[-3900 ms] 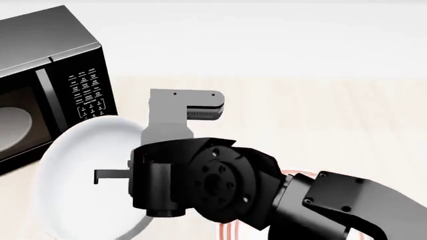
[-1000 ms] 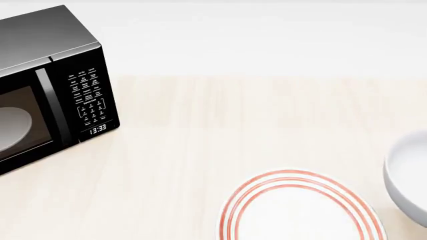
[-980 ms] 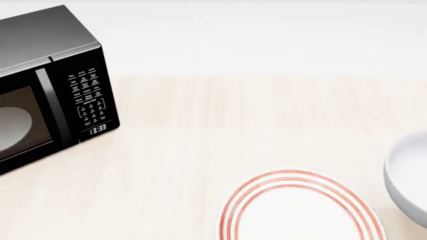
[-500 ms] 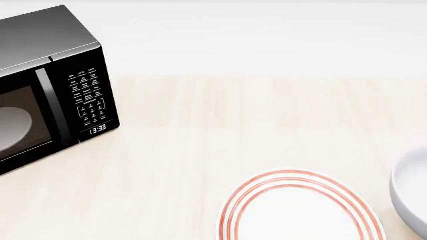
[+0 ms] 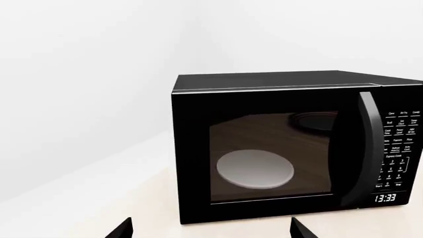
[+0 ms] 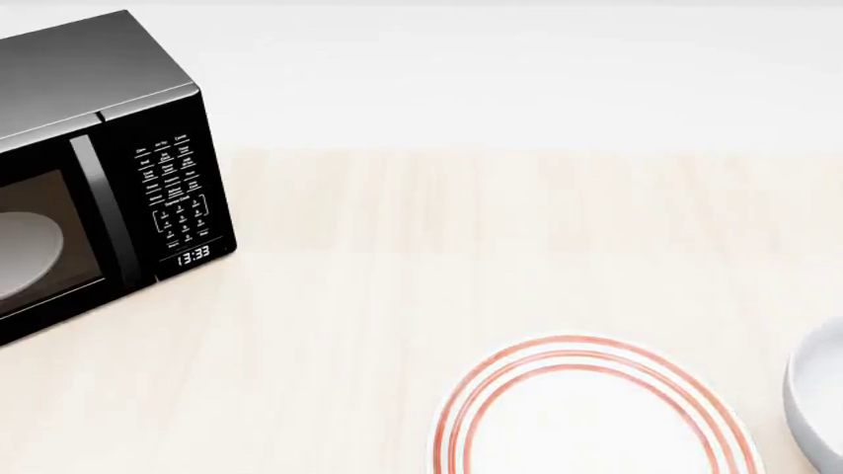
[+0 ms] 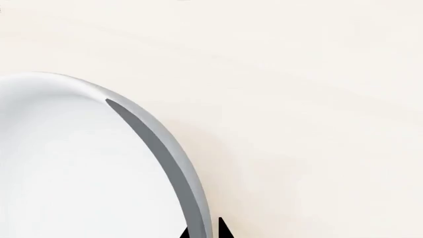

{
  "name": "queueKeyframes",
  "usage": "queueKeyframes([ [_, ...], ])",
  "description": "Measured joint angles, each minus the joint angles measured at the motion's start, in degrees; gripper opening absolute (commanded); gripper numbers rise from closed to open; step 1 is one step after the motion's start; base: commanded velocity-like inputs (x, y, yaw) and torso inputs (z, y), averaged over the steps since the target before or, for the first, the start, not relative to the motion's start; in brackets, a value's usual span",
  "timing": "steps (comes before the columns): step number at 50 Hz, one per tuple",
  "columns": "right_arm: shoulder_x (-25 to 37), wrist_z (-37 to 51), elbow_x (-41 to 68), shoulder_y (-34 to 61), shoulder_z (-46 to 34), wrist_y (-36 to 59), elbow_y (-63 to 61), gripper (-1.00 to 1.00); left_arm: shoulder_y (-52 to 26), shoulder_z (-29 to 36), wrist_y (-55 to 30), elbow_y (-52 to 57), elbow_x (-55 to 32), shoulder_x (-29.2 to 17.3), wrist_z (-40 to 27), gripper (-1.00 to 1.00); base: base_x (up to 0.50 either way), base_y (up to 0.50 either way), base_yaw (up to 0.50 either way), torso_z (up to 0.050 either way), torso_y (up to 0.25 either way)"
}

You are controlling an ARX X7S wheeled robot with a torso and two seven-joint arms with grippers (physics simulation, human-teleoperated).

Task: Put the white bowl to the right of the plate.

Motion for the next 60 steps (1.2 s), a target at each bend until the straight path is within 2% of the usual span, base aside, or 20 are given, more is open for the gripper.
queueKeyframes([
  [2,-0.06,-0.17,0.05,-0.09,-0.04,-0.21,-0.01,-1.0,0.03,0.02,0.03,0.01,-0.01,-0.02,-0.03,1.0,0.0,0.0,0.0,0.0,0.0],
  [3,-0.09,-0.26,0.06,-0.13,-0.07,-0.35,-0.01,1.0,0.05,0.03,0.03,0.04,-0.02,-0.04,-0.05,1.0,0.0,0.0,0.0,0.0,0.0],
  [18,-0.38,-1.55,-0.71,0.42,-0.05,-3.75,0.31,1.0,0.24,0.18,0.07,0.29,-0.2,-0.22,-0.32,1.0,0.0,0.0,0.0,0.0,0.0],
  [23,1.93,0.96,-5.14,4.68,-2.43,-14.42,-7.24,1.0,0.26,0.23,0.06,0.34,-0.28,-0.29,-0.4,1.0,0.0,0.0,0.0,0.0,0.0],
  [28,8.02,9.72,-16.56,14.08,-7.4,-33.19,-25.85,1.0,0.41,0.33,0.1,0.54,-0.34,-0.35,-0.44,1.0,0.0,0.0,0.0,0.0,0.0],
  [33,14.54,20.6,-31.89,25.24,-13.16,-47.34,-44.28,1.0,0.75,0.44,0.19,0.98,-0.45,-0.41,-0.42,1.0,0.0,0.0,0.0,0.0,0.0],
  [39,20.33,31.93,-50.6,35.78,-18.76,-57.99,-62.71,1.0,1.46,0.83,0.54,1.92,-0.57,-0.38,-0.21,1.0,0.0,0.0,0.0,0.0,0.0],
  [45,23.11,42.16,-68.99,40.18,-21.77,-64.95,-76.8,1.0,2.55,2.11,1.54,3.39,-1.06,-0.18,0.97,1.0,0.0,0.0,0.0,0.0,0.0],
  [48,25.52,46.21,-78.8,37.07,-17.09,-64.14,-83.12,1.0,3.51,3.17,2.6,4.52,-1.19,-0.08,1.99,1.0,0.0,0.0,0.0,0.0,0.0],
  [51,27.67,49.22,-88.54,27.99,-7.0,-60.77,-89.5,1.0,4.8,4.75,4.23,5.78,-0.48,0.1,2.97,1.0,0.0,0.0,0.0,0.0,0.0],
  [60,26.01,54.03,-116.55,-15.79,37.36,-44.68,-107.27,1.0,8.77,10.72,11.22,8.09,4.62,0.92,5.1,1.0,0.0,0.0,0.0,0.0,0.0],
])
